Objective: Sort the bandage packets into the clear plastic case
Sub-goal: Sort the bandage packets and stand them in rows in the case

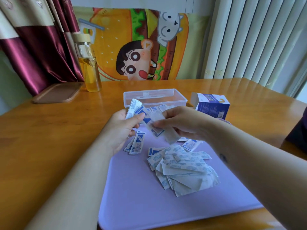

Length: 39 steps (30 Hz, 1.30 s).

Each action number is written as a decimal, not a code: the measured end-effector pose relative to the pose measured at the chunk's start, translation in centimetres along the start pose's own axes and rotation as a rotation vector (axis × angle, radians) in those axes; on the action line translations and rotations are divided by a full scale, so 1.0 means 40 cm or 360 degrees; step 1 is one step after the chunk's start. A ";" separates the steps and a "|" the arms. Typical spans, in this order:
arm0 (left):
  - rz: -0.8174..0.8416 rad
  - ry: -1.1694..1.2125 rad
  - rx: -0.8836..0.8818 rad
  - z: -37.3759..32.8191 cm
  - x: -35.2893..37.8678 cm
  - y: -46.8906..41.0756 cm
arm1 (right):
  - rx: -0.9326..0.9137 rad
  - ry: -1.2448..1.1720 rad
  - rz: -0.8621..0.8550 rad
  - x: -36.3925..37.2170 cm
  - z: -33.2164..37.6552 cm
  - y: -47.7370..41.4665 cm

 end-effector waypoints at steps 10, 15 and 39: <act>0.0021 -0.1396 0.0058 0.031 -0.050 -0.012 | -0.0461 0.0568 -0.0400 0.007 0.057 0.011; -0.0281 -0.1371 0.0196 0.026 -0.077 -0.028 | -0.0754 0.0878 -0.0248 0.096 0.043 -0.007; -0.0073 -0.1071 0.0404 -0.009 -0.018 -0.004 | 0.0090 0.2134 0.0318 -0.008 -0.014 0.105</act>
Point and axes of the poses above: each hand's wrist, its own y-axis away from the middle knuckle, its own x-axis out of the palm, z = x × y, the point moved 5 cm from there along -y, towards the middle knuckle, and after that the axes turned 4 degrees about x, right-handed, at the moved point
